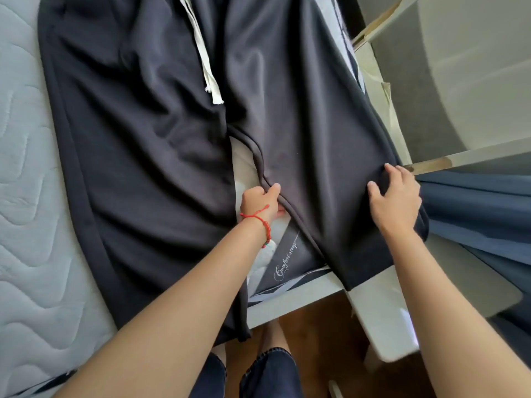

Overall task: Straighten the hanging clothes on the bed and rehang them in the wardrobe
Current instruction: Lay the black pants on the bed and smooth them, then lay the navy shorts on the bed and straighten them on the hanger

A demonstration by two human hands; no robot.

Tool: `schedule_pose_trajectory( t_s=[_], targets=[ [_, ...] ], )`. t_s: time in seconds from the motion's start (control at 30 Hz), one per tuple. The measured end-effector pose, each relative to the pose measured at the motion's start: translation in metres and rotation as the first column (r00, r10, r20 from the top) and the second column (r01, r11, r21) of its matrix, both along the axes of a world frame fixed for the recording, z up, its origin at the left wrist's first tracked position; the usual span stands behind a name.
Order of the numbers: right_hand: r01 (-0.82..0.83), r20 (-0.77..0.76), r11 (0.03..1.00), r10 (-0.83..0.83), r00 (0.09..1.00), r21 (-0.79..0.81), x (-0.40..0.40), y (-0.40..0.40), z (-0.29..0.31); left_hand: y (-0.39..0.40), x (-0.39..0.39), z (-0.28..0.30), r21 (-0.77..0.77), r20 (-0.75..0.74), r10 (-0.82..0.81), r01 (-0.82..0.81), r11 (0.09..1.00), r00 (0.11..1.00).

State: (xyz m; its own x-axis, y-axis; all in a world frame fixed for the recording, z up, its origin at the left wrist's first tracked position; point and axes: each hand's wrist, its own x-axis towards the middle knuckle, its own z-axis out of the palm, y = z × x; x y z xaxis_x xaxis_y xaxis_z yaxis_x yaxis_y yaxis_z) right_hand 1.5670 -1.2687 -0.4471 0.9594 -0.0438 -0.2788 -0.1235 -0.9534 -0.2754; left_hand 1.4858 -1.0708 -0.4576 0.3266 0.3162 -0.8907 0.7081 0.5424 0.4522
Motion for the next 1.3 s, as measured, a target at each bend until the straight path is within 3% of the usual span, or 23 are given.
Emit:
schedule_pose_trajectory(
  t_s=[0.1, 0.2, 0.3, 0.5, 0.63, 0.73, 0.83, 1.07, 1.13, 1.3],
  targets=[
    [0.056, -0.056, 0.998, -0.057, 0.997, -0.013, -0.005, -0.019, -0.009, 0.004, -0.006, 0.002, -0.018, -0.014, 0.117, -0.117, 0.993, 0.993],
    [0.133, -0.042, 0.988, -0.137, 0.990, -0.075, -0.010, -0.037, -0.014, 0.003, -0.013, 0.001, 0.056, -0.004, 0.162, -0.161, 0.985, 0.987],
    [0.125, 0.007, 0.989, -0.125, 0.992, -0.082, -0.013, -0.048, -0.016, -0.014, -0.014, 0.002, 0.034, -0.005, 0.179, -0.179, 0.983, 0.984],
    [0.025, 0.067, 0.996, -0.019, 0.998, -0.085, -0.008, -0.050, -0.004, -0.034, -0.022, 0.009, 0.213, -0.017, 0.014, -0.010, 0.977, 1.000],
    [-0.053, -0.021, 0.992, 0.051, 0.999, -0.113, -0.012, -0.053, 0.010, -0.034, -0.029, 0.020, 0.295, -0.080, -0.075, 0.096, 0.951, 0.994],
    [-0.076, -0.112, 0.985, 0.059, 0.992, -0.156, -0.023, -0.055, 0.023, -0.034, -0.039, 0.031, 0.397, -0.174, -0.234, 0.286, 0.872, 0.957],
    [-0.052, -0.152, 0.984, 0.026, 0.988, -0.171, -0.040, -0.052, 0.044, -0.036, -0.057, 0.051, 0.398, -0.226, -0.397, 0.456, 0.796, 0.890],
    [-0.123, -0.248, 0.992, 0.128, 0.960, 0.038, -0.095, -0.020, 0.105, -0.019, -0.138, 0.118, 0.491, -0.205, -0.673, 0.669, 0.558, 0.711],
    [-0.213, -0.304, 0.974, 0.226, 0.925, 0.077, -0.111, -0.006, 0.119, -0.005, -0.168, 0.132, 0.488, -0.234, -0.646, 0.662, 0.569, 0.727],
    [-0.412, -0.395, 0.904, 0.422, 0.816, 0.116, -0.150, 0.040, 0.152, 0.036, -0.253, 0.167, 0.424, -0.285, -0.457, 0.538, 0.728, 0.843]
  ],
)
